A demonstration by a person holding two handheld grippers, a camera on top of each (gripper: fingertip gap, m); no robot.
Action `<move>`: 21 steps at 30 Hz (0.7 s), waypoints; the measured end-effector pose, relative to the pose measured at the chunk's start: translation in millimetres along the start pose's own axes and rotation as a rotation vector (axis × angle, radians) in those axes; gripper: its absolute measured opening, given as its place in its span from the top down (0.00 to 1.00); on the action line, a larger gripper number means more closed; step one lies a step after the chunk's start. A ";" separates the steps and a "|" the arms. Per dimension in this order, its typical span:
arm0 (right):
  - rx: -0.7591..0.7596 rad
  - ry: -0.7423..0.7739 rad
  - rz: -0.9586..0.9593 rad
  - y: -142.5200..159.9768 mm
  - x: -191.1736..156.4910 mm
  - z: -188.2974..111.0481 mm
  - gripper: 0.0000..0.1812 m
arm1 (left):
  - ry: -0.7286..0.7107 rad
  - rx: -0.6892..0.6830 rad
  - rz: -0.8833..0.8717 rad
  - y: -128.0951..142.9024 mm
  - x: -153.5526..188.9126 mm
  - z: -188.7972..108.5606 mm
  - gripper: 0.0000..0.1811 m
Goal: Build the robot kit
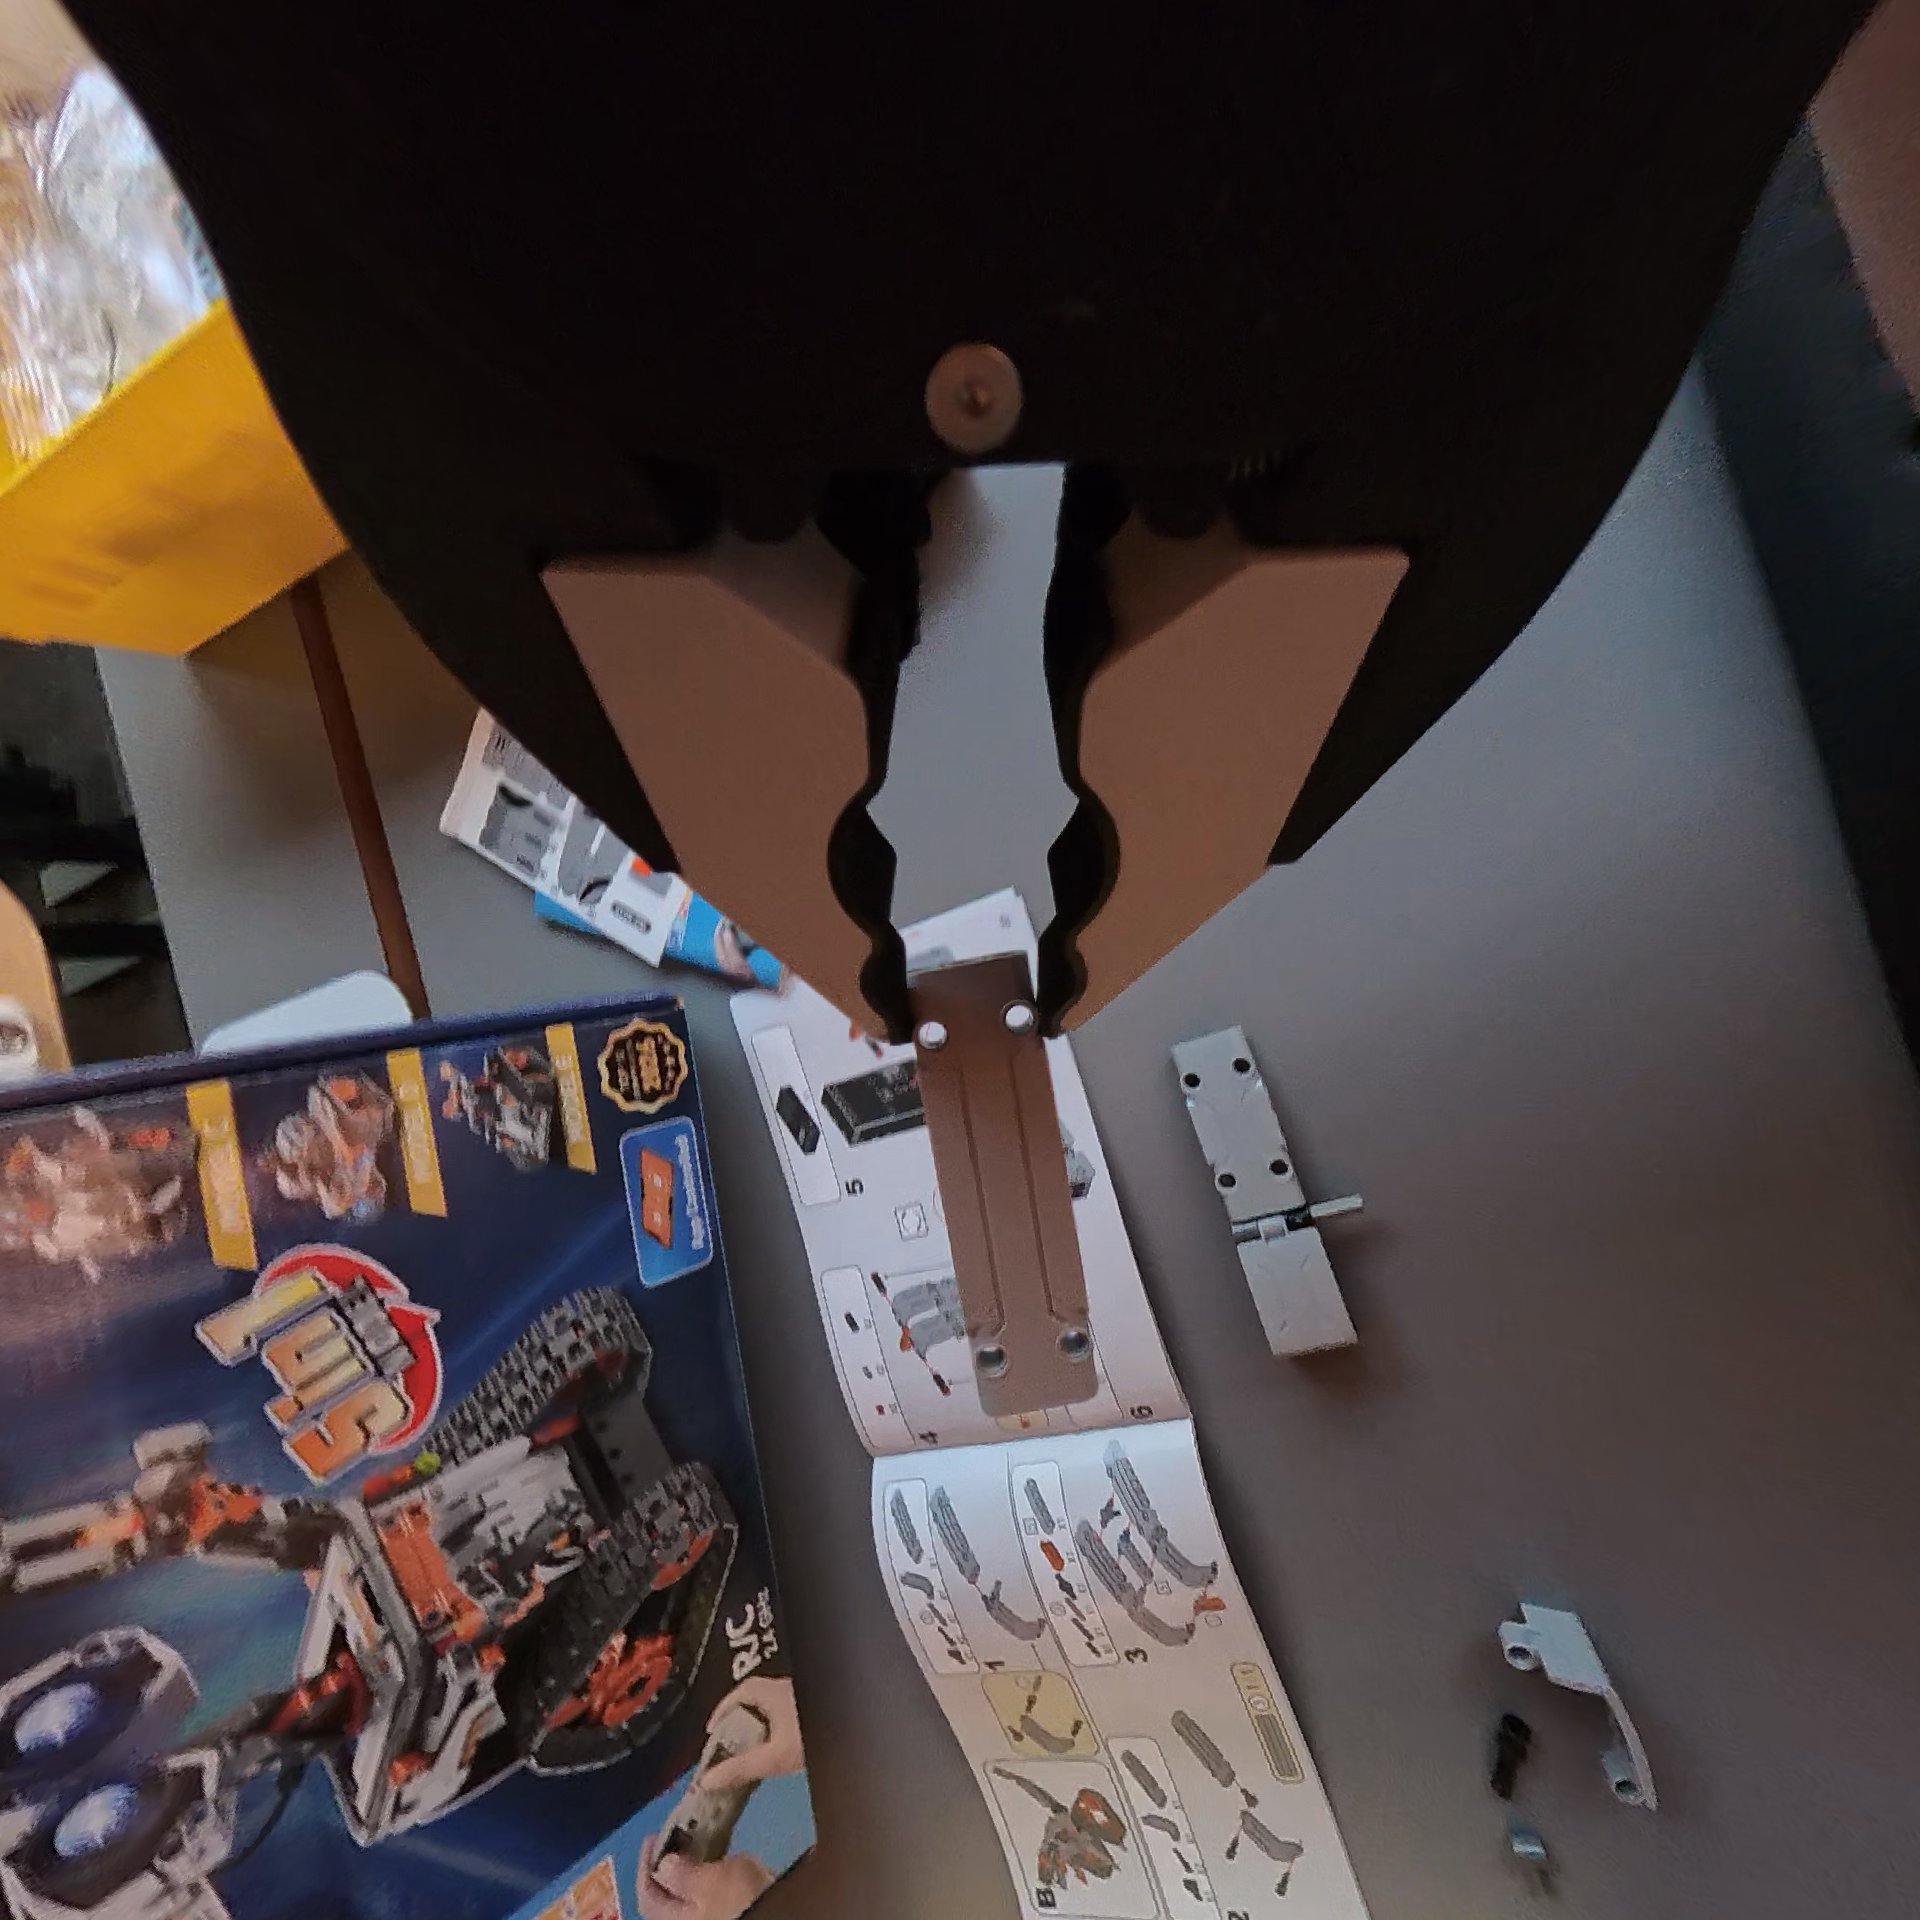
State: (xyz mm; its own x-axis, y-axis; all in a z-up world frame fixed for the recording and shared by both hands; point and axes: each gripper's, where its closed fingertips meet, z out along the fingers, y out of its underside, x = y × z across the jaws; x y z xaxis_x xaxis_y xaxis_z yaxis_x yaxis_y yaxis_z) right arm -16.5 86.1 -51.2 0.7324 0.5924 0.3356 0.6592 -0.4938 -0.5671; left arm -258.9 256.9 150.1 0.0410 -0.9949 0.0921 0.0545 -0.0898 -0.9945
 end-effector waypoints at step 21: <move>-0.092 -0.125 -0.129 -9.3 -17.0 56.5 0.87 | -0.036 0.040 -0.146 -4.6 -32.0 -10.8 0.70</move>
State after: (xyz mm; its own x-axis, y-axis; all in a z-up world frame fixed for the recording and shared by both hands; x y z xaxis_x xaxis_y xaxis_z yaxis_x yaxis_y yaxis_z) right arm -44.7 116.6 -94.1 0.6177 0.7263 0.3015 0.7633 -0.4614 -0.4522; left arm -271.3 288.6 151.2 0.0653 -0.9691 0.2380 0.1018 -0.2308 -0.9677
